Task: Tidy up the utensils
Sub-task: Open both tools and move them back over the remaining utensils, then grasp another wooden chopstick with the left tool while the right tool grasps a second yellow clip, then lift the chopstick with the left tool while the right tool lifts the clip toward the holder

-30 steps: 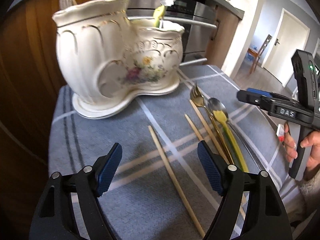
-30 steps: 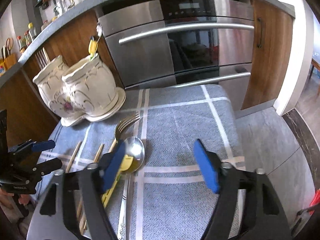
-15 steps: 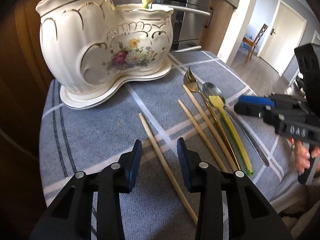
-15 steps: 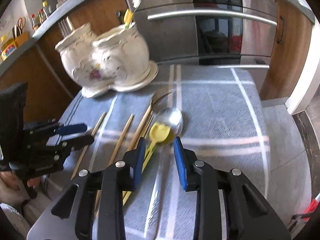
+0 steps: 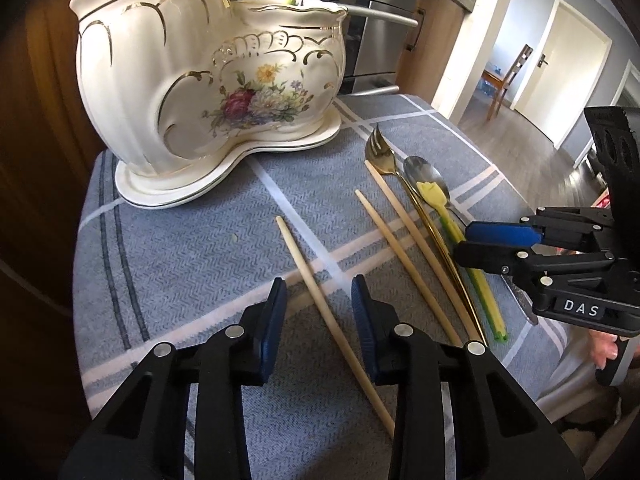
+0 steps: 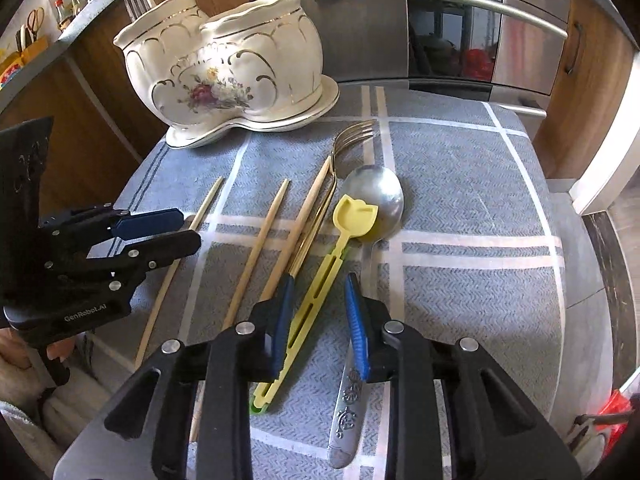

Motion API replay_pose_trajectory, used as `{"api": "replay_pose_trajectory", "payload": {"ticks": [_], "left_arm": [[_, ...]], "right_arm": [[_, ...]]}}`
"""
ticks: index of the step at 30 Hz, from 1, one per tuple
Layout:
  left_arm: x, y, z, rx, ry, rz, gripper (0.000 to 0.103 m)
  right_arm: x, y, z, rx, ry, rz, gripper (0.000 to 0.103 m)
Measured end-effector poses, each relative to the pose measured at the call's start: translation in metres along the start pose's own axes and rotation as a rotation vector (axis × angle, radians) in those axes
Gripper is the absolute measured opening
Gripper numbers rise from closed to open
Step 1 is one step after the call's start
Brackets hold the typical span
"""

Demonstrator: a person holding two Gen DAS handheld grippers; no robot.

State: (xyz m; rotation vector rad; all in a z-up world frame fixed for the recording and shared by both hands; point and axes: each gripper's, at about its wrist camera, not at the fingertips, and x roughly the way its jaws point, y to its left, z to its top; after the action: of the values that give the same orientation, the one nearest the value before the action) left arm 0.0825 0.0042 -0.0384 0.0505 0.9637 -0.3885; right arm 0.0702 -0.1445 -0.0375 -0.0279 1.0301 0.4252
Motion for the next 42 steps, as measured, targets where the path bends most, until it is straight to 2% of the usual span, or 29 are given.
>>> {"api": "replay_pose_trajectory", "payload": {"ticks": [8,9,10,11,20,23,28,31,34,38,42], "left_arm": [[0.004,-0.001,0.005,0.028,-0.004,0.016,0.034],[0.005,-0.002,0.005,0.040,-0.004,0.031,0.027],[0.005,-0.003,0.005,0.054,-0.006,0.056,0.015],[0.006,-0.002,0.005,0.058,-0.011,0.076,0.010],[0.001,0.009,0.005,0.011,-0.016,0.017,0.005],[-0.009,0.010,0.005,0.000,-0.051,-0.010,0.005],[-0.036,0.009,0.008,-0.011,-0.145,-0.050,0.005],[-0.062,0.011,0.014,-0.025,-0.241,-0.076,0.005],[-0.099,0.015,0.025,-0.041,-0.370,-0.101,0.005],[-0.141,0.020,0.049,-0.034,-0.529,-0.058,0.005],[-0.167,0.033,0.083,-0.038,-0.648,-0.008,0.005]], "right_arm": [[0.005,-0.005,0.004,0.019,-0.010,0.003,0.015],[0.005,-0.007,0.004,0.027,-0.013,0.004,0.013],[0.004,-0.010,0.004,0.045,-0.017,0.014,0.012],[0.003,-0.013,0.004,0.061,-0.021,0.023,0.012],[-0.022,-0.017,0.002,0.092,-0.111,0.063,0.010],[-0.034,-0.017,0.004,0.103,-0.163,0.089,0.010],[-0.052,-0.016,0.012,0.104,-0.248,0.113,0.010],[-0.065,-0.014,0.026,0.098,-0.318,0.122,0.010],[-0.074,-0.010,0.044,0.099,-0.378,0.146,0.010],[-0.085,-0.001,0.071,0.076,-0.459,0.165,0.010],[-0.090,0.007,0.101,0.065,-0.533,0.195,0.010]]}}
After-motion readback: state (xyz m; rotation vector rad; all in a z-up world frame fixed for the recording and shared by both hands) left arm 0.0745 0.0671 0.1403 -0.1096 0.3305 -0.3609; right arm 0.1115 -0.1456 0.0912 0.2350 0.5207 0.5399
